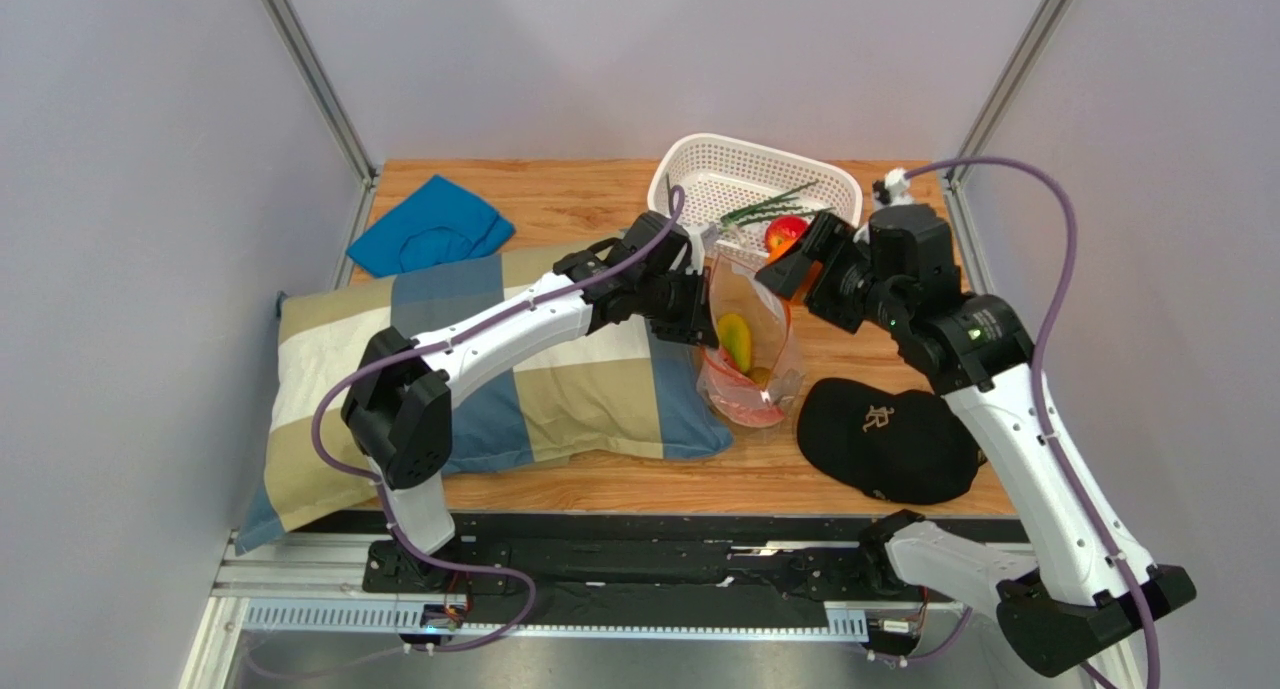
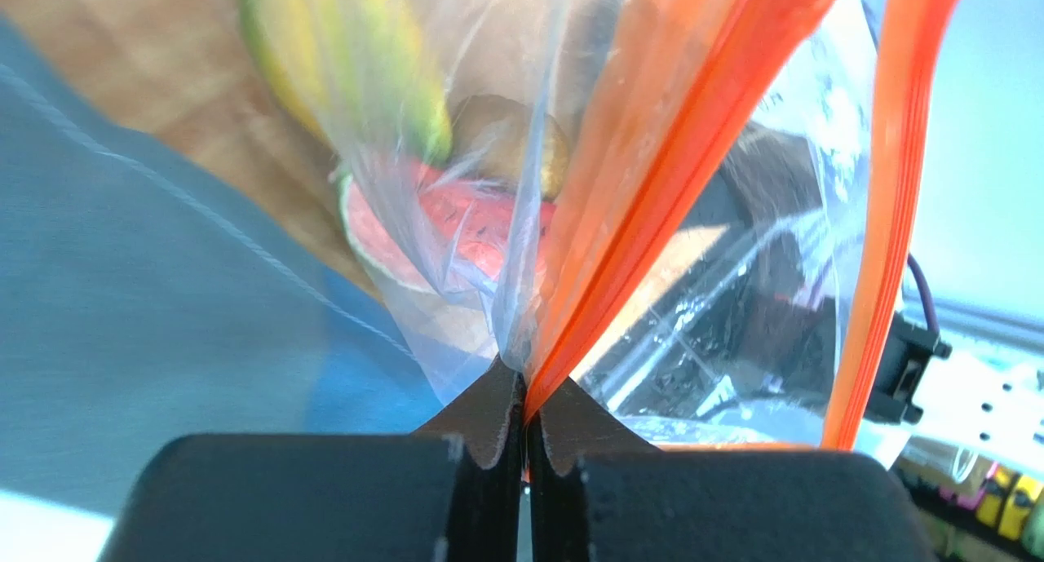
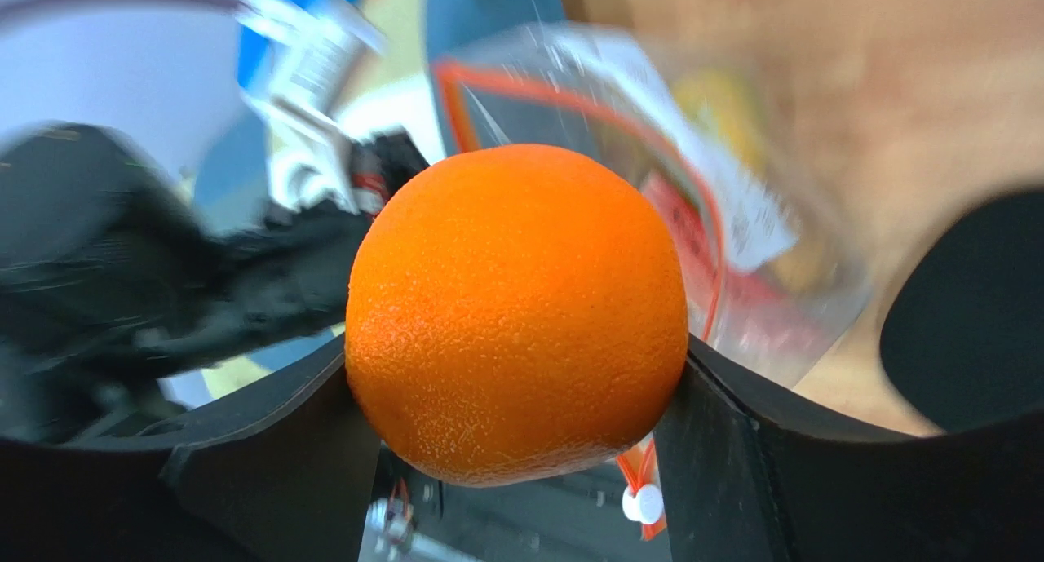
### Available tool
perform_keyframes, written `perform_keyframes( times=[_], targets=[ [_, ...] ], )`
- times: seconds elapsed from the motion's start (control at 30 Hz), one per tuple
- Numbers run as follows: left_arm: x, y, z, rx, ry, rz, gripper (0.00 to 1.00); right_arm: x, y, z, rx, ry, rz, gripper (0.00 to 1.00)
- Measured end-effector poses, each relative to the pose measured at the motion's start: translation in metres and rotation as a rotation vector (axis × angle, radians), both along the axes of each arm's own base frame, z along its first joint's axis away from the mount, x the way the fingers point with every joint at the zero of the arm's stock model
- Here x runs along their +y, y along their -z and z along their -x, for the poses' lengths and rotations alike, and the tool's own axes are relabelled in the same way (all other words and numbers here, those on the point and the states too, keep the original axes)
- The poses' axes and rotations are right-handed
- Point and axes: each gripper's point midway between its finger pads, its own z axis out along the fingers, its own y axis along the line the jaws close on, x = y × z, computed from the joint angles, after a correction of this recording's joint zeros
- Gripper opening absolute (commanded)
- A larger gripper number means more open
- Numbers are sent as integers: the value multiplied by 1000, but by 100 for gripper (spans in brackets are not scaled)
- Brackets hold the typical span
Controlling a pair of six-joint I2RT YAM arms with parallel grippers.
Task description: Open the zip-top bag and remove the fake food
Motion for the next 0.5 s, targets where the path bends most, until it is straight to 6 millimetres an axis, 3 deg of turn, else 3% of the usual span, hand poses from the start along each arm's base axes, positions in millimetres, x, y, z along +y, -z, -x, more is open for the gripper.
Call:
perform_keyframes(
  times=[0.1,0.2,0.27,0.33,0.4,0.5],
  targets=[
    [5,0,-7,2,-16,3,0,-12,-41,-26,-148,34,55,0],
    [3,-1,-4,7,-5,10,0,-21,-53,-70,-215,78,109,0],
    [1,-2,-2,11,8,17,0,-24,-44,-114,-230,98,161,0],
    [0,-3,1,15,19,22,0,-24,-20,-155,-209,94,205,0],
    [-1,-3,3,19,29,26,0,-25,23,-198,-152,78,252,0],
    [-2,-4,5,21,44,34,0,-29,85,-240,-47,47,276,0]
  ],
)
